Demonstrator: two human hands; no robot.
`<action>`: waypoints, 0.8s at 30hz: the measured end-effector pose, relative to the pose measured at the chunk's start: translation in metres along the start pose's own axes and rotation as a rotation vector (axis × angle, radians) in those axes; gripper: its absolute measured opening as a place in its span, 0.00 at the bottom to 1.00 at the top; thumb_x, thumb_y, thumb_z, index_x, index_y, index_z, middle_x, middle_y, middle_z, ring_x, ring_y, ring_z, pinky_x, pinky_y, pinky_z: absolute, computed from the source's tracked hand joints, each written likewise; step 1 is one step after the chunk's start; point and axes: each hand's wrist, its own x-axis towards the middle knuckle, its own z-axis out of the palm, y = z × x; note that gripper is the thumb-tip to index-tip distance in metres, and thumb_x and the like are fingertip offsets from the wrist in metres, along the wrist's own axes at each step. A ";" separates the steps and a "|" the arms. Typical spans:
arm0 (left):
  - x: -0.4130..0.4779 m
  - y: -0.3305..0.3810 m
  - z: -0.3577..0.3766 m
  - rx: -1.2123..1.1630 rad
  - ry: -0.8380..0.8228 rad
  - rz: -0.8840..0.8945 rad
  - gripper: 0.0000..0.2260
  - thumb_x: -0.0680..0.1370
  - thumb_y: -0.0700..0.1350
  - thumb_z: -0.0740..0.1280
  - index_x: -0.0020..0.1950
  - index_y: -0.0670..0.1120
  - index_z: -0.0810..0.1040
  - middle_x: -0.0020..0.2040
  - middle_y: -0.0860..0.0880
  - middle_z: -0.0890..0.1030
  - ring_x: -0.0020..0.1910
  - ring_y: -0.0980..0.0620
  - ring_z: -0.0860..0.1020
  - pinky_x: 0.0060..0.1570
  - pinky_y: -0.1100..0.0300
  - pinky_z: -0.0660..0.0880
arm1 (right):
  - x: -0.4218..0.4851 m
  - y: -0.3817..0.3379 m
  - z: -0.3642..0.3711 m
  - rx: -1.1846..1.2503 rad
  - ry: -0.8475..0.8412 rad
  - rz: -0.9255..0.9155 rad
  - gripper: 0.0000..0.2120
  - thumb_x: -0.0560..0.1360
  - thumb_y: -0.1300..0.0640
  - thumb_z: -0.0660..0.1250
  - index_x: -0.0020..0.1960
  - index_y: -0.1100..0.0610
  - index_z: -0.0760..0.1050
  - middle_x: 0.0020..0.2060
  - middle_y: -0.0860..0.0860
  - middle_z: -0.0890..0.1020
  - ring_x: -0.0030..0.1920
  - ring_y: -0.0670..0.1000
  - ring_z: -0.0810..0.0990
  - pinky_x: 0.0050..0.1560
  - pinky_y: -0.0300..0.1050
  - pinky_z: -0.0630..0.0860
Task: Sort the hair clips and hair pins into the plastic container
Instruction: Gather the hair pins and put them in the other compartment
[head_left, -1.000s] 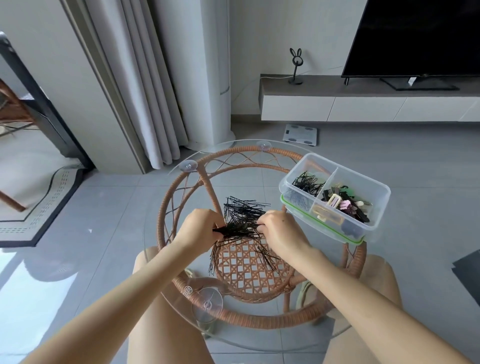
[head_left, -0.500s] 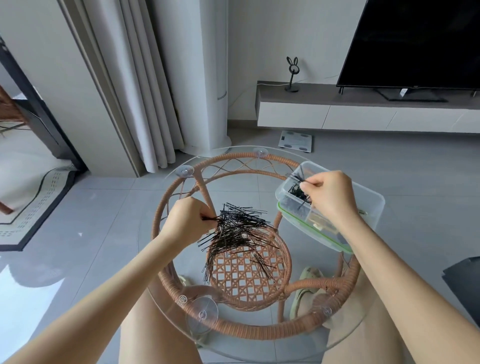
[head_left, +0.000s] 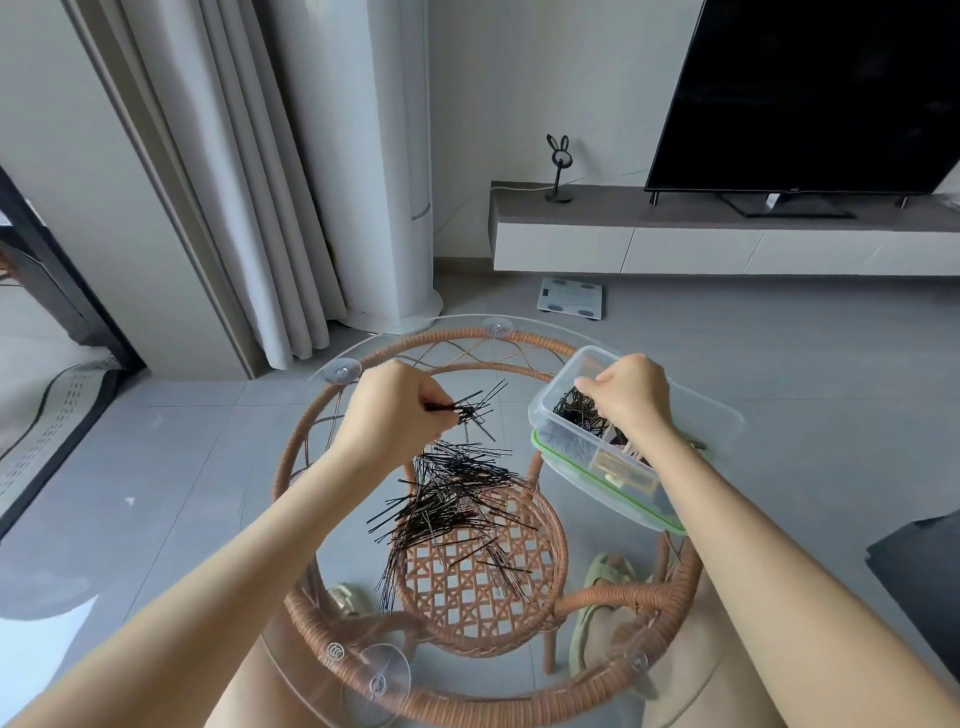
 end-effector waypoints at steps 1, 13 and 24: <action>0.005 0.007 0.002 -0.010 -0.006 0.011 0.04 0.72 0.39 0.70 0.42 0.44 0.85 0.28 0.50 0.80 0.26 0.53 0.78 0.26 0.70 0.72 | 0.000 0.005 -0.004 0.000 0.026 -0.033 0.16 0.71 0.53 0.68 0.34 0.66 0.80 0.32 0.60 0.83 0.37 0.59 0.81 0.39 0.43 0.74; 0.077 0.097 0.092 0.200 0.031 0.134 0.13 0.71 0.30 0.63 0.28 0.42 0.72 0.30 0.42 0.78 0.33 0.42 0.77 0.32 0.58 0.71 | -0.039 0.049 -0.056 0.080 0.152 -0.215 0.17 0.74 0.55 0.65 0.30 0.64 0.76 0.22 0.54 0.74 0.25 0.51 0.68 0.30 0.42 0.66; 0.087 0.100 0.127 0.500 -0.428 0.163 0.04 0.76 0.36 0.62 0.47 0.38 0.76 0.44 0.45 0.79 0.45 0.44 0.76 0.42 0.60 0.72 | -0.050 0.059 -0.054 0.091 0.124 -0.264 0.10 0.74 0.57 0.67 0.40 0.63 0.82 0.35 0.54 0.85 0.37 0.53 0.82 0.41 0.42 0.75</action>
